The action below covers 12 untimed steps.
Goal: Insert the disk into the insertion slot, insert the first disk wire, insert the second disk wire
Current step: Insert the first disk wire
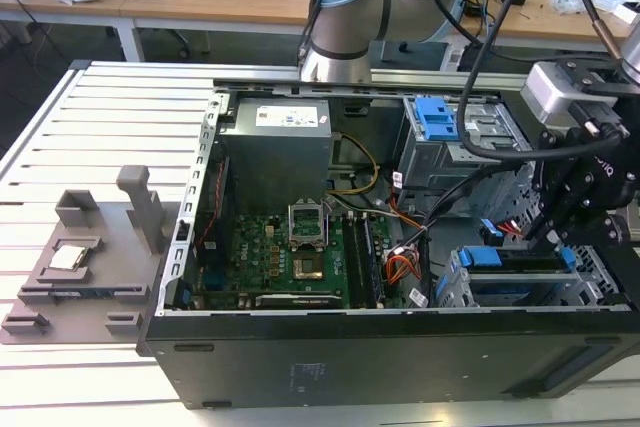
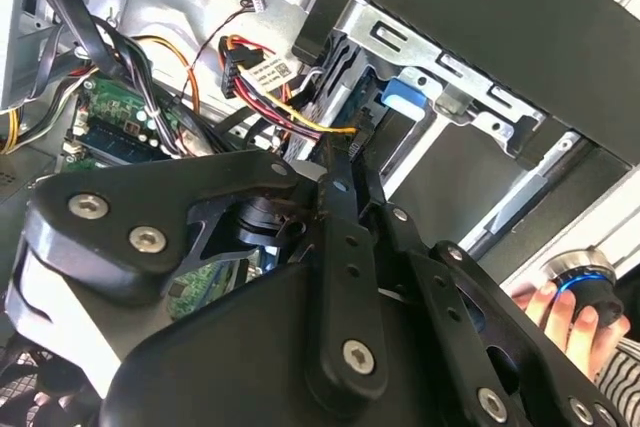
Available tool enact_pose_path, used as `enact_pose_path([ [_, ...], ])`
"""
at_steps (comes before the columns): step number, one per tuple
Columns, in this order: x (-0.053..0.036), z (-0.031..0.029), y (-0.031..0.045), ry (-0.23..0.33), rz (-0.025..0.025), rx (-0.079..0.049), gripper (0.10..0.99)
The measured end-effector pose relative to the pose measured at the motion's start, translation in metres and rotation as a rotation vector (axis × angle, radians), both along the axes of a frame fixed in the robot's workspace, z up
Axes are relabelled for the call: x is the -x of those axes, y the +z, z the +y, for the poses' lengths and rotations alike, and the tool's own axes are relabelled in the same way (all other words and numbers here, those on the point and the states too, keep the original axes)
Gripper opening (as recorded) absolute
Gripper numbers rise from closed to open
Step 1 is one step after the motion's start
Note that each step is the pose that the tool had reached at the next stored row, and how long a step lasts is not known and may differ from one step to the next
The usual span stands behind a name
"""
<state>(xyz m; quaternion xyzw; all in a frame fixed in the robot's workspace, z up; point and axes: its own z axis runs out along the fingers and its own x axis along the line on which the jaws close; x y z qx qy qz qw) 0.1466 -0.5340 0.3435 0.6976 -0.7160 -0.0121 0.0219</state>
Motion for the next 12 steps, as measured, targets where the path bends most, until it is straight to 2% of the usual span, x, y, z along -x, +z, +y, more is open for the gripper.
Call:
enact_pose_path([
  [12, -0.0005, -0.0005, -0.0089, 0.000, 0.0056, -0.001, 0.173],
])
